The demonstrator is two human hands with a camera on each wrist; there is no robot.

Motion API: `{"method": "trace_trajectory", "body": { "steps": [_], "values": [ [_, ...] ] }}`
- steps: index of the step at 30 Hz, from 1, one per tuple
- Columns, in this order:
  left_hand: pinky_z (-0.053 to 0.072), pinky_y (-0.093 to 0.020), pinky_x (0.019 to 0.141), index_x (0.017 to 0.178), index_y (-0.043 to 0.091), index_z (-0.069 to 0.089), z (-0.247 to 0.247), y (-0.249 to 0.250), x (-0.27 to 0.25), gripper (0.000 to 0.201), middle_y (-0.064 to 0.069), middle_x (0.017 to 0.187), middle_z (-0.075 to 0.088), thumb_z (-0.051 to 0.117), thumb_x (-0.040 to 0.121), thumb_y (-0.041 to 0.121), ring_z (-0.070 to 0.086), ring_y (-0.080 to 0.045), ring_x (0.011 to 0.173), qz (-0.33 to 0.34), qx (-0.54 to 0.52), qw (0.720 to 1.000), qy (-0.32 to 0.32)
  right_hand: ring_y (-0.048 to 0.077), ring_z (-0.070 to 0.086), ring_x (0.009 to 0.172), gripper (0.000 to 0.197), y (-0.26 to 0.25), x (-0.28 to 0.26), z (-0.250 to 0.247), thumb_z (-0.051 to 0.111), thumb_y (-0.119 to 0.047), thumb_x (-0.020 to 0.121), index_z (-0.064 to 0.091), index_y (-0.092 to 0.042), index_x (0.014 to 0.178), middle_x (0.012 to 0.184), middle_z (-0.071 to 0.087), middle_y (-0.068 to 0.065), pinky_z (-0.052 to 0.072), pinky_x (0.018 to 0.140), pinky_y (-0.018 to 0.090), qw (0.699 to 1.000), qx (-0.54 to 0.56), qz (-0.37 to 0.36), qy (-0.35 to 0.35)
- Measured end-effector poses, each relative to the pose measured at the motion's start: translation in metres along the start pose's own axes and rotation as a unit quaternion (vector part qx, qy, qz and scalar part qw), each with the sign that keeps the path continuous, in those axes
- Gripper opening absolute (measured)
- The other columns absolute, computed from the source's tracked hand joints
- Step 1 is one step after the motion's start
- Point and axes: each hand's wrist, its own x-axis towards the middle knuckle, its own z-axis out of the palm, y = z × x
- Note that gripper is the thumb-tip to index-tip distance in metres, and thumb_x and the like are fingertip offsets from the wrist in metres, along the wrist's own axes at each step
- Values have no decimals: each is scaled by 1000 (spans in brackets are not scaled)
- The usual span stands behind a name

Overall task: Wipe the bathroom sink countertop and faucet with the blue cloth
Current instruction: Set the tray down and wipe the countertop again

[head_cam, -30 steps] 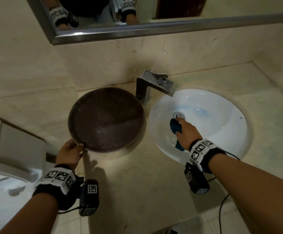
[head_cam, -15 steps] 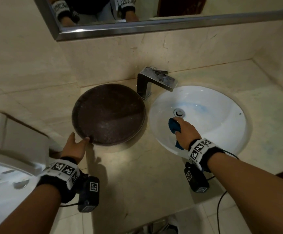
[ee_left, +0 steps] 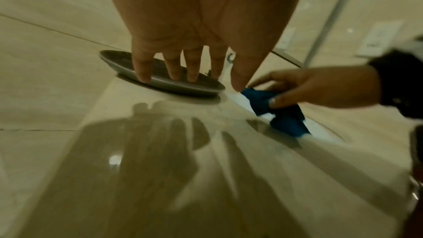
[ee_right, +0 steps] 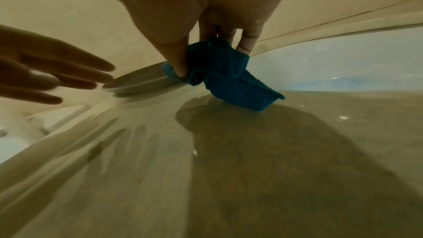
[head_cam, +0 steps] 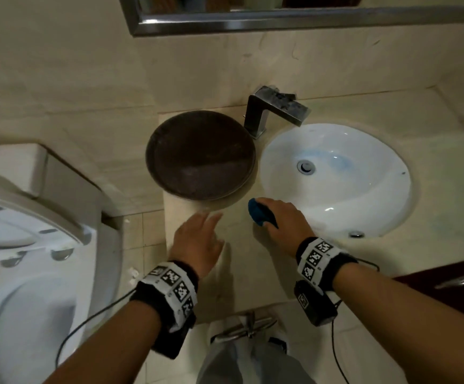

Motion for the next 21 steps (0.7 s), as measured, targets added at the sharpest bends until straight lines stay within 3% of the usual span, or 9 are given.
{"method": "trace_trajectory", "body": {
  "steps": [3, 6, 8, 11, 14, 17, 21],
  "values": [
    [4, -46, 118, 150, 24, 5, 25, 10, -17, 70, -3, 159, -3, 43, 94, 43, -1, -20, 146, -42, 89, 991, -92, 29, 49, 120, 55, -7, -11, 16, 55, -16, 86, 39, -28, 138, 136, 52, 2, 40, 100, 46, 999, -24, -36, -29],
    [-2, -55, 115, 149, 20, -10, 47, 14, -26, 93, -7, 156, -21, 46, 87, 59, -16, -25, 144, -88, 123, 977, -153, 28, 46, 123, 57, -13, -21, 31, 52, -15, 86, 37, -30, 139, 141, 47, -2, 38, 100, 43, 992, -57, -88, -67],
    [-6, -58, 112, 146, 17, -21, 60, 15, -27, 109, -8, 152, -32, 48, 79, 69, -24, -27, 142, -109, 131, 972, -163, 25, 38, 127, 57, -16, -27, 39, 48, -19, 91, 29, -33, 142, 148, 36, -5, 33, 101, 40, 983, -105, -117, -96],
    [-14, -60, 108, 141, 14, -31, 70, 16, -25, 125, -9, 145, -42, 46, 69, 81, -33, -29, 137, -125, 144, 967, -169, 24, 18, 140, 58, -14, -35, 50, 39, -31, 96, 12, -35, 147, 157, 12, -6, 25, 106, 45, 965, -165, -158, -126],
    [-19, -60, 105, 139, 16, -35, 77, 15, -24, 132, -7, 136, -50, 45, 61, 87, -38, -30, 134, -132, 137, 967, -168, 16, -2, 145, 58, -2, -36, 53, 31, -35, 98, -1, -40, 146, 157, -6, -11, 7, 112, 50, 960, -196, -145, -140],
    [-24, -59, 105, 137, 20, -38, 81, 15, -24, 136, -5, 136, -53, 46, 55, 89, -44, -26, 130, -149, 126, 967, -165, 14, -9, 145, 57, 12, -33, 48, 28, -33, 99, -4, -40, 146, 156, -10, -13, -3, 113, 51, 968, -188, -103, -130],
    [-22, -59, 106, 137, 23, -38, 80, 20, -23, 136, -2, 133, -54, 46, 54, 90, -44, -23, 130, -164, 126, 964, -169, 17, -4, 145, 61, 42, -28, 39, 37, -22, 97, 5, -34, 147, 158, -4, -7, 2, 115, 40, 983, -133, -81, -94]
  ]
}}
